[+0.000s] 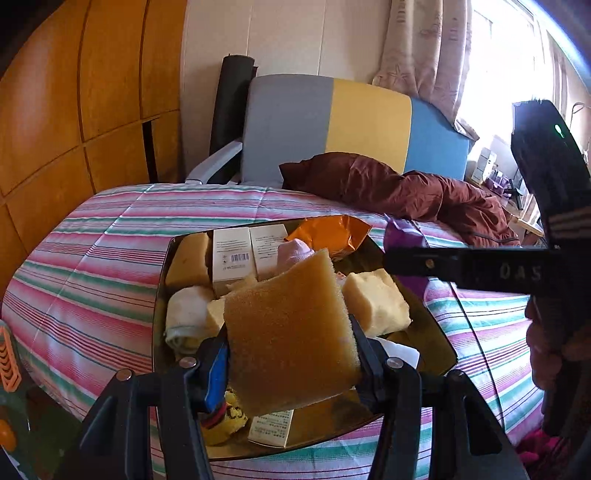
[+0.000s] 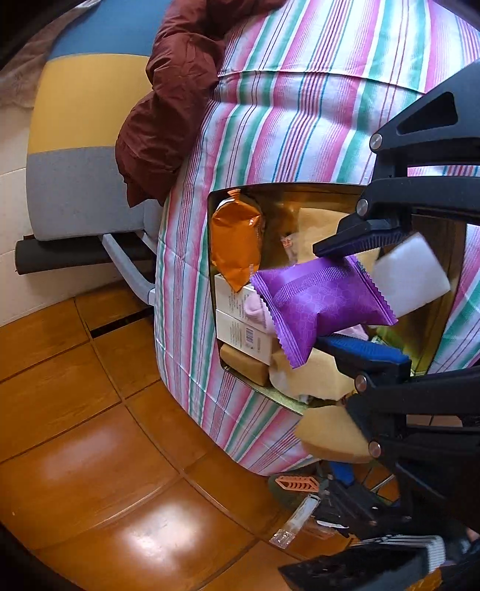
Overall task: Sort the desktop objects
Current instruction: 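Place the yellow sponge and purple sachet into the gold tray with both grippers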
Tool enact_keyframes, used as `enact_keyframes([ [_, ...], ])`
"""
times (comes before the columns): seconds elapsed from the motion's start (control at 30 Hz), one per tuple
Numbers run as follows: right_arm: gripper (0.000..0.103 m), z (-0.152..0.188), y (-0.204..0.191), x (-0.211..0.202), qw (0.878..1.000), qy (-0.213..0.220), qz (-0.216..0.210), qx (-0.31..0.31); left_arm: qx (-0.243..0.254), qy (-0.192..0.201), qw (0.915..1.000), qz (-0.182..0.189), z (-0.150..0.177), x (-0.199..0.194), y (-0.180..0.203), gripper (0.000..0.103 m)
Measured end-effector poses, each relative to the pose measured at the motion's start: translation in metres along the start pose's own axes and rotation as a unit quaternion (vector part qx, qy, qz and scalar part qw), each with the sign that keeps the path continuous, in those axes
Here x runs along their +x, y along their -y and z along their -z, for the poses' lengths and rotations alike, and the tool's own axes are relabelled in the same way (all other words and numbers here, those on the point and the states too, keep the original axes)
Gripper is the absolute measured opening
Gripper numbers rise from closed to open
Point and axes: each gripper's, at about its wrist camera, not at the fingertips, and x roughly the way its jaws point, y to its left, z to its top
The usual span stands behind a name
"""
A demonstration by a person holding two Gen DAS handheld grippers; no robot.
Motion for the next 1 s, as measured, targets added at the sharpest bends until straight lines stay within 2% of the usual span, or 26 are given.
enact_keyframes([
  [0.63,0.043,-0.021,0.005,0.03,1.0,-0.013,0.007,0.016,-0.004,-0.025,0.9997,-0.001,0.005,0.024,0.002,0.056],
  [0.83,0.044,-0.025,0.008,0.038,1.0,-0.015,0.001,0.026,-0.011,-0.035,0.9993,-0.005,0.007,0.029,0.002,0.061],
  [0.93,0.051,-0.025,0.01,0.04,0.999,-0.015,-0.002,0.034,-0.012,-0.038,0.9992,-0.009,0.007,0.03,0.001,0.065],
  [1.0,0.051,-0.024,0.01,0.04,0.999,-0.016,-0.002,0.034,-0.012,-0.039,0.9991,-0.014,0.007,0.029,0.001,0.07],
])
